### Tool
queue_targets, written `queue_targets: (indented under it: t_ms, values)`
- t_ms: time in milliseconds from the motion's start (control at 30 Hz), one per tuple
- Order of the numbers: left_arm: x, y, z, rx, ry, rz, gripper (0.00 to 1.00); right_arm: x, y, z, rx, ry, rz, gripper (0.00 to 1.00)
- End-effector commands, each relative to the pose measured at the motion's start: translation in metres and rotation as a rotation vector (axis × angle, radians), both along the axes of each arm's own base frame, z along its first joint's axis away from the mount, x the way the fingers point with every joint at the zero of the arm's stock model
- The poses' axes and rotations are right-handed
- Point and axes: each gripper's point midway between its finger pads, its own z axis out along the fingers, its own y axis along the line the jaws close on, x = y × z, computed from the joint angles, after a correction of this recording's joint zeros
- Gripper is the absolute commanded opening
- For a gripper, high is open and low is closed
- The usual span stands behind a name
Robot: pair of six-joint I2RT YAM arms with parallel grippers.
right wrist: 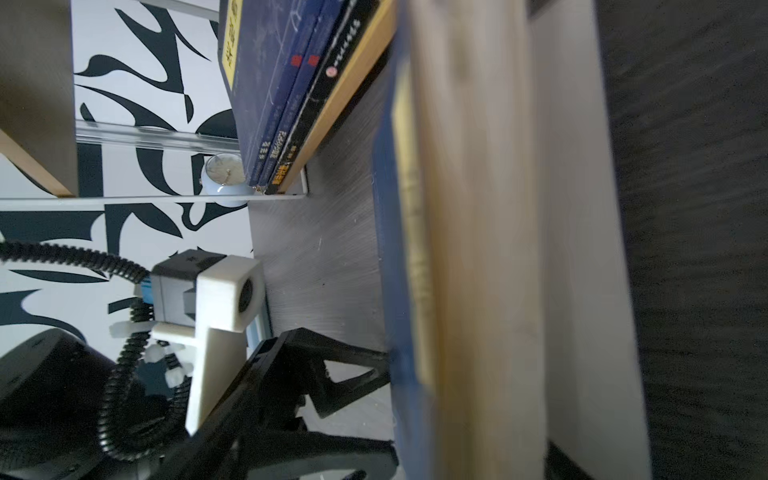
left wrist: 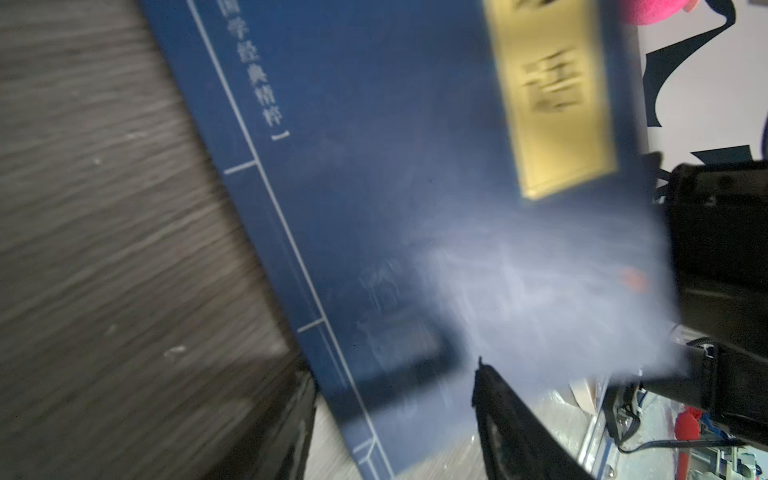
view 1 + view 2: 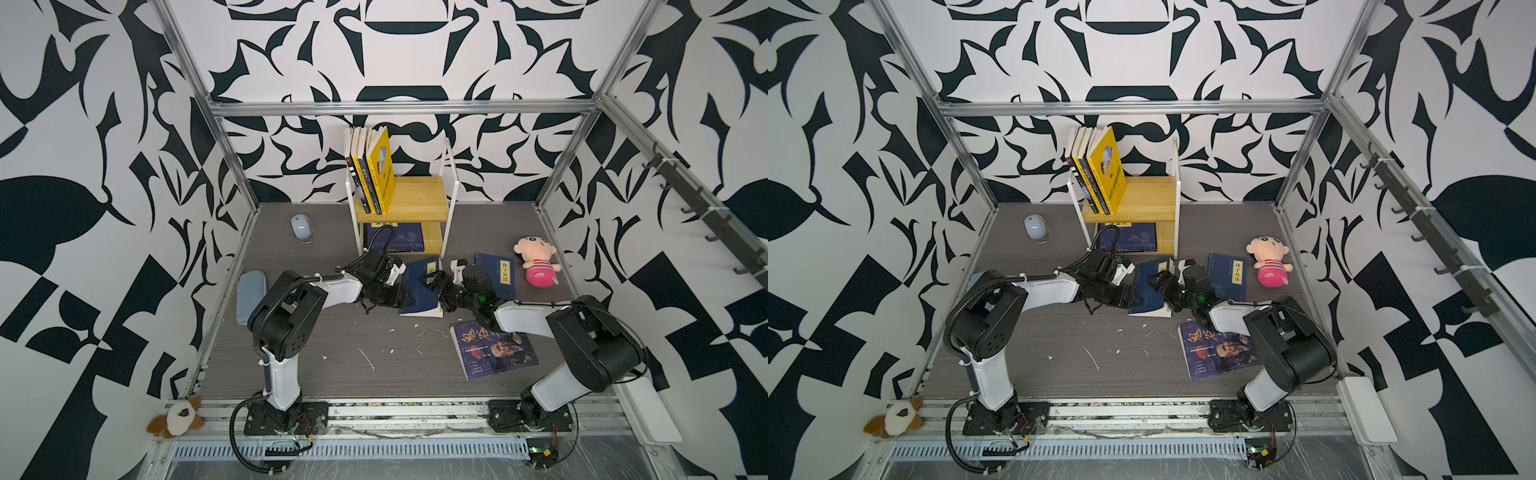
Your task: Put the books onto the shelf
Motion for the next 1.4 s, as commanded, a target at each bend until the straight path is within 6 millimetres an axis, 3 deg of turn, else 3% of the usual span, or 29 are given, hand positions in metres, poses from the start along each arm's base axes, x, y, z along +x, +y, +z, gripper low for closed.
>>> queue_targets:
  t_ms: [0,100,267,300,333,400,433,633,867,1133,1367]
  values:
    - [-0.009,-0.003,-0.001,-0.015,0.018,-0.018,0.63,0.003,0.011,0.010,0.079,-0.002,0.002,0.90]
    - [-0.009,-0.003,0.000,-0.015,0.017,-0.017,0.63,0.003,0.011,0.012,0.087,-0.011,0.002,0.88]
    - [-0.011,0.000,0.005,-0.014,0.005,-0.020,0.62,0.002,0.008,0.019,0.026,-0.048,0.026,0.60]
    - [-0.010,0.000,0.008,-0.016,-0.003,-0.021,0.63,0.001,0.006,0.018,-0.002,-0.050,0.035,0.51]
    - [-0.011,0.001,0.012,-0.017,-0.012,-0.024,0.64,0.000,0.004,0.016,-0.030,-0.046,0.041,0.24]
    - [-0.011,0.004,0.022,-0.018,-0.034,-0.025,0.70,-0.001,0.000,0.015,-0.059,-0.058,0.050,0.04]
    - [-0.010,0.007,0.029,-0.023,-0.050,-0.026,0.75,-0.001,-0.001,0.016,-0.065,-0.067,0.056,0.00]
    - [-0.021,0.026,0.091,-0.061,-0.181,-0.122,0.96,-0.012,0.009,0.041,-0.108,-0.218,0.220,0.00]
    - [-0.010,0.071,0.160,-0.206,-0.274,-0.127,1.00,-0.036,0.019,0.079,-0.180,-0.466,0.464,0.00]
    - [-0.005,0.120,0.187,-0.157,-0.448,-0.153,1.00,-0.062,0.038,0.134,-0.155,-0.782,0.681,0.00]
    - [-0.017,0.131,0.198,-0.191,-0.505,-0.226,1.00,-0.103,0.072,0.160,-0.091,-0.956,0.941,0.00]
